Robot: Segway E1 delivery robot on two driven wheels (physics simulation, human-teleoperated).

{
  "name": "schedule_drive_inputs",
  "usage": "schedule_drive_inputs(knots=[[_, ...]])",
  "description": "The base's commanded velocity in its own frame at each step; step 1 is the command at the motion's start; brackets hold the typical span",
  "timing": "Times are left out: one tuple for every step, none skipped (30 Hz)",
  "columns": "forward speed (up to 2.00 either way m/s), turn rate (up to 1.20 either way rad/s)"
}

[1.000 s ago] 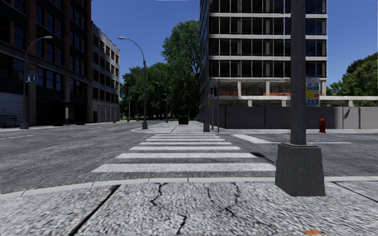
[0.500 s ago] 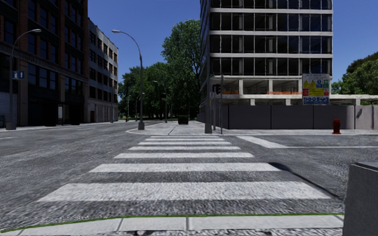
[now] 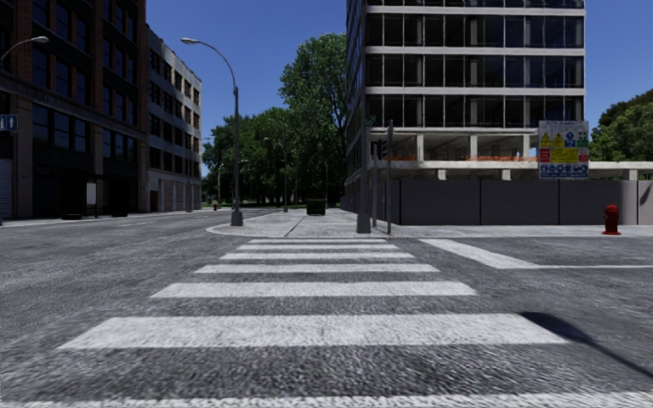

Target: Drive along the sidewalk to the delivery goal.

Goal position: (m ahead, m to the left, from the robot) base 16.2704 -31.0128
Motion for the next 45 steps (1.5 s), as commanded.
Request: schedule_drive_inputs(knots=[[1.77,0.00],[1.25,0.00],[1.25,0.00],[1.25,0.00],[1.25,0.00],[1.25,0.00],[1.25,0.00],[1.25,0.00],[1.24,0.00],[1.24,0.00],[1.24,0.00],[1.24,0.00],[1.24,0.00],[1.24,0.00],[1.24,0.00],[1.24,0.00],[1.24,0.00],[1.24,0.00],[1.24,0.00],[1.24,0.00],[1.24,0.00],[1.24,0.00],[1.24,0.00],[1.24,0.00],[1.24,0.00],[1.24,0.00],[1.24,0.00],[1.24,0.00],[1.24,0.00],[1.24,0.00],[1.24,0.00],[1.24,0.00],[1.24,0.00],[1.24,0.00],[1.24,0.00],[1.24,0.00],[1.24,0.00],[2.00,0.00],[2.00,0.00],[2.00,0.00],[2.00,0.00],[2.00,0.00],[2.00,0.00],[2.00,0.00],[2.00,0.00]])
